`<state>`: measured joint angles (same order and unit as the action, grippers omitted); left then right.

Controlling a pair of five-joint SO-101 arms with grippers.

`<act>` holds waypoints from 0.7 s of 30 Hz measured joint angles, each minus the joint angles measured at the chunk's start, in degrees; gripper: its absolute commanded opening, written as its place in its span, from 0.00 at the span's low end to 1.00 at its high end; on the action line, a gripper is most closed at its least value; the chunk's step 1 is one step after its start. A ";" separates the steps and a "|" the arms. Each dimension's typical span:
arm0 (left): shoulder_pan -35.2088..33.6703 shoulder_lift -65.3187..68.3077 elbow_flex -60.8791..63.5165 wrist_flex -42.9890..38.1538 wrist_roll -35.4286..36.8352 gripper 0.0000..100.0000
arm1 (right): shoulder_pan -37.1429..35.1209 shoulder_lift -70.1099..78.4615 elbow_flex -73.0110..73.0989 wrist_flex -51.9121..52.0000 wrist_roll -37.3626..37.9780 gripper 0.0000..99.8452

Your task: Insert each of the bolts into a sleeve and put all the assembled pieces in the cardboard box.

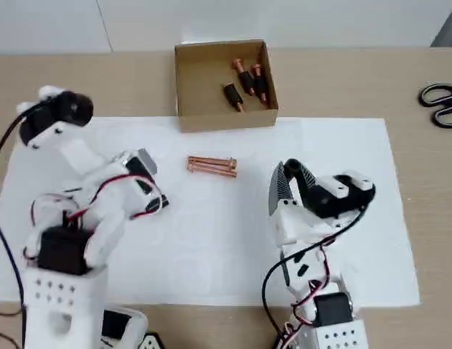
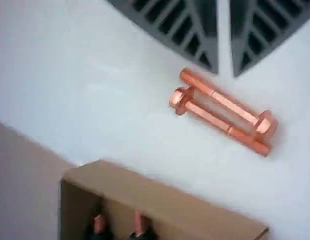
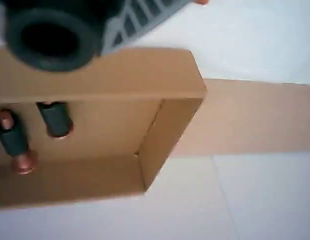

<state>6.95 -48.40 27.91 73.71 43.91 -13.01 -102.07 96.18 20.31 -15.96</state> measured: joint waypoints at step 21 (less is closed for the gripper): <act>16.18 29.19 -11.78 2.90 -12.04 0.01 | 0.00 -0.18 0.00 1.23 0.00 0.00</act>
<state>23.12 -19.21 16.13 76.62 31.87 -13.01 -102.24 96.18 21.54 -15.96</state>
